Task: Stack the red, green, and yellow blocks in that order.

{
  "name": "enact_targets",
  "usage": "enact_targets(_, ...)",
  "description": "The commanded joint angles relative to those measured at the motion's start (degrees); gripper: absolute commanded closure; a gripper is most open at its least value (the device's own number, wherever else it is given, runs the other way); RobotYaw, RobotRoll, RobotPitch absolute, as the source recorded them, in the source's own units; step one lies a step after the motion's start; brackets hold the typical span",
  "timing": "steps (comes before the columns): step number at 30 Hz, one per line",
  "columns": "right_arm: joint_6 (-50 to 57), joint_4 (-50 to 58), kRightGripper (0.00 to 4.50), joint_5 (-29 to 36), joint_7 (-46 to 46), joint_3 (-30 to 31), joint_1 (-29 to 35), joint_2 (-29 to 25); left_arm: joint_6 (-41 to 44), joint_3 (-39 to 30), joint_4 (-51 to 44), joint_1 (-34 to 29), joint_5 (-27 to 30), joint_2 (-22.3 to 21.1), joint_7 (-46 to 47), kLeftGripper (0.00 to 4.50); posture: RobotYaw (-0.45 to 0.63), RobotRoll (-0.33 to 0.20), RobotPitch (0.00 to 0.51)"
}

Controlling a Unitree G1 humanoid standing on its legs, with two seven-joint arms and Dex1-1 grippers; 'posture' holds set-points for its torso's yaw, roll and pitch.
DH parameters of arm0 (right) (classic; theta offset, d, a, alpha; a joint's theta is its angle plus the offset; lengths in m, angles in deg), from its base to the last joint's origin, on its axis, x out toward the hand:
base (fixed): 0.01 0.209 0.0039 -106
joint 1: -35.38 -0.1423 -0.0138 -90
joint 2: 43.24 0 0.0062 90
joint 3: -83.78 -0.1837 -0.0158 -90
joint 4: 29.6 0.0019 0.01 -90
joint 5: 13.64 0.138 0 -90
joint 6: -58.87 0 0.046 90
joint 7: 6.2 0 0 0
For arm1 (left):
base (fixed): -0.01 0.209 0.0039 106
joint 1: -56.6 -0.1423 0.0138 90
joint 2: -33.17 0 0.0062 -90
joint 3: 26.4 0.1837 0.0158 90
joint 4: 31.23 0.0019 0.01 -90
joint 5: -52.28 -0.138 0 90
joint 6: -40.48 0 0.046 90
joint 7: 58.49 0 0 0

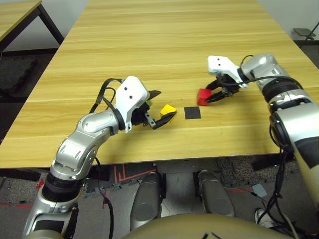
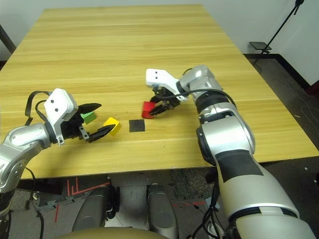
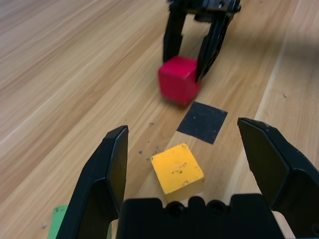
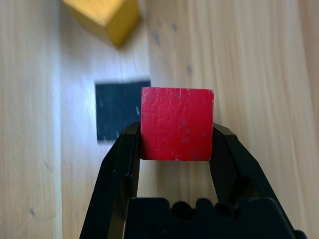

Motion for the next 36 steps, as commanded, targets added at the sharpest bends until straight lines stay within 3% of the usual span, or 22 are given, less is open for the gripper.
enact_targets(1,9.11,13.08,2.40,-1.28,2.31,4.27,5.44,-0.19,3.21,1.36,0.59,1.30,0.05,0.93,1.35,0.00,0.45,-0.229,0.090)
enact_targets(4,16.87,25.67,2.40,-1.58,4.12,7.13,10.28,-1.81,4.96,1.44,0.70,1.79,-0.44,1.43,2.73,0.00,0.45,-0.234,0.095)
enact_targets(10,23.11,37.18,2.40,-0.79,4.17,9.95,14.60,-5.13,7.26,1.03,0.50,2.53,-0.86,2.45,5.52,0.00,0.46,-0.242,0.111)
enact_targets(23,20.87,37.83,2.40,0.46,-2.49,11.34,15.42,-4.87,9.23,1.09,-1.00,2.35,-2.18,1.99,7.46,0.00,0.47,-0.230,0.112)
enact_targets(34,18.91,37.76,2.40,2.06,-2.80,11.69,16.76,-5.64,11.60,0.53,-1.20,2.14,-1.80,1.83,8.10,0.00,0.46,-0.220,0.106)
enact_targets(35,17.75,37.04,1.67,2.77,-2.98,11.23,16.81,-5.67,12.75,0.33,-1.42,2.12,-1.47,2.05,8.45,0.00,0.46,-0.217,0.106)
enact_targets(36,16.72,36.03,1.44,3.63,-3.42,10.41,16.70,-5.53,14.16,0.11,-1.59,2.17,-0.98,2.27,8.70,0.00,0.46,-0.217,0.106)
